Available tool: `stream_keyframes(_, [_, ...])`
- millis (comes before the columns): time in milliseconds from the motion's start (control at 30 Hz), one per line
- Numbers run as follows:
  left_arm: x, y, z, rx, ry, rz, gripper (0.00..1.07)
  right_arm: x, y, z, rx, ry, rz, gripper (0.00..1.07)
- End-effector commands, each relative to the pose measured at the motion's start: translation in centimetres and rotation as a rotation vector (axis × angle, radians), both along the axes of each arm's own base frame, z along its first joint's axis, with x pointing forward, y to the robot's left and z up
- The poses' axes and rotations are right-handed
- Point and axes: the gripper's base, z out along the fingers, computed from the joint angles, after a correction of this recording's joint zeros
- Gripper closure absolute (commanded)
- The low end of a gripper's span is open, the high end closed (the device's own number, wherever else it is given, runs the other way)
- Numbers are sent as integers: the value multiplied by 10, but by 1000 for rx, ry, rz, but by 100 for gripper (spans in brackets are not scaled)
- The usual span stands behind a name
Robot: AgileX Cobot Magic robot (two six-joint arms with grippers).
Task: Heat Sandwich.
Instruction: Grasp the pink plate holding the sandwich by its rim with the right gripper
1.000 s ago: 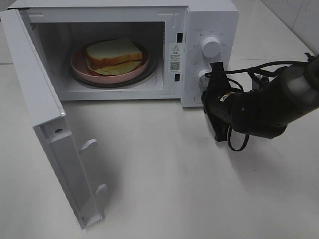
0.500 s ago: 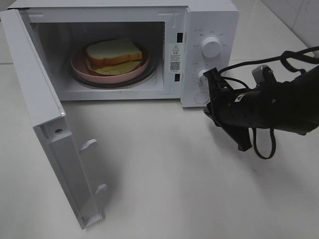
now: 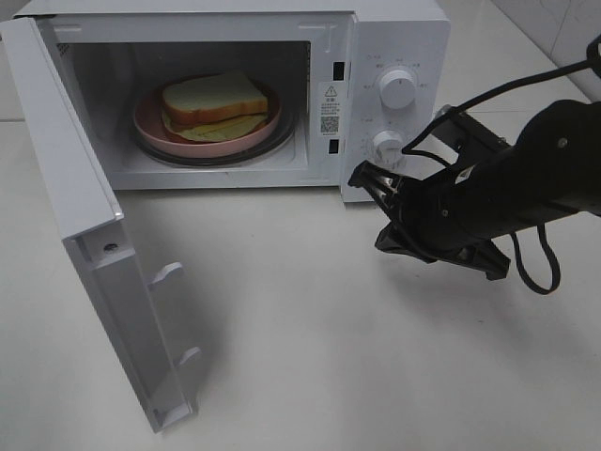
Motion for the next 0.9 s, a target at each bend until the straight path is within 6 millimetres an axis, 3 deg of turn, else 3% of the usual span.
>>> stream_keyframes(33, [-1, 0, 0, 1, -12, 7, 9, -1, 4, 8, -54, 38, 138, 102])
stream_keyframes(533, [-1, 0, 0, 1, -12, 7, 9, 4, 4, 43, -354, 187, 572, 100])
stream_keyframes(900, [-1, 0, 0, 1, -12, 7, 9, 2, 7, 69, -527, 89, 1304, 98])
